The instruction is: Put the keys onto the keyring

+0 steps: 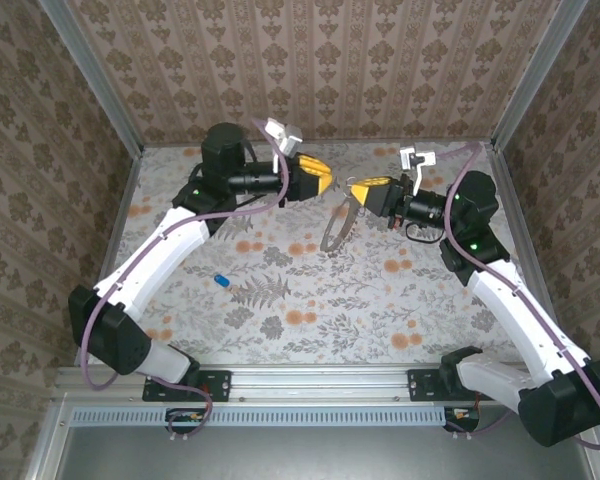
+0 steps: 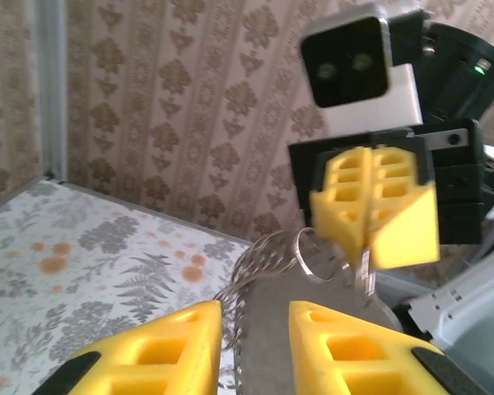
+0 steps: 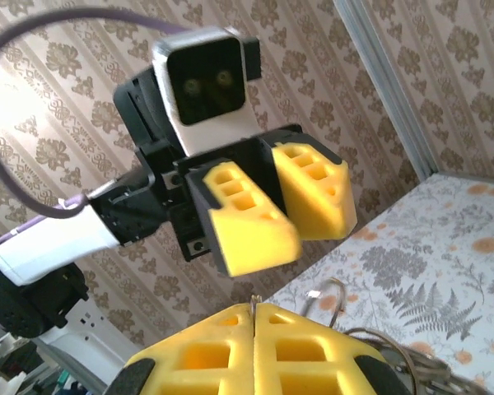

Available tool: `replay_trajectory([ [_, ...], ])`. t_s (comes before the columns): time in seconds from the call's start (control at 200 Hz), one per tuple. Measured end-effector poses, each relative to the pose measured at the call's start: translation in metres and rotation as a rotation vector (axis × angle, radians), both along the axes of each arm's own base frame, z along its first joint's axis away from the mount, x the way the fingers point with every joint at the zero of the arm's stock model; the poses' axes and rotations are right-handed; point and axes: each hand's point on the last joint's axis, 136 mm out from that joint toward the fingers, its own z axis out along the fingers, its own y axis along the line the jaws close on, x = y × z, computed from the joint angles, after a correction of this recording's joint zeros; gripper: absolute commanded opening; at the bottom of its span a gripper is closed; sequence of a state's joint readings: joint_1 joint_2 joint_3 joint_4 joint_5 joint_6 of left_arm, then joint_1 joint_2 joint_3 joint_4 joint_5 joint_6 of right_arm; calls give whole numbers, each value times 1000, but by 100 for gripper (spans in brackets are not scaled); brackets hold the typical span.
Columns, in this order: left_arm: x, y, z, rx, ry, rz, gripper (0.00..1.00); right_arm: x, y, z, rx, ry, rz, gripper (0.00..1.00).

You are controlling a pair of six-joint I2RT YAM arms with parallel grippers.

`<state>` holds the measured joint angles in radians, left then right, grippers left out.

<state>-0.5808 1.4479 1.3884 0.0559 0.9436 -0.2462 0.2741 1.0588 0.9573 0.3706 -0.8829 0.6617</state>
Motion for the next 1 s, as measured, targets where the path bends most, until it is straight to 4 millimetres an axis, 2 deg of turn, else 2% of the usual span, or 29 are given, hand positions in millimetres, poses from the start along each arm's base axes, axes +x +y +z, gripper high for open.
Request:
replay_trajectory([
  [0.2,-1,-2,6,-57,22,12,22,3,-6,8,53,-32,-46,0],
  [0.54,-30,-22,21,-117,8,-66,18,17,-11,16,165,-28,-102,0],
  [1.0,-26,-33,21,-151,20,-71,14,22,-9,22,227,-16,-105,0],
])
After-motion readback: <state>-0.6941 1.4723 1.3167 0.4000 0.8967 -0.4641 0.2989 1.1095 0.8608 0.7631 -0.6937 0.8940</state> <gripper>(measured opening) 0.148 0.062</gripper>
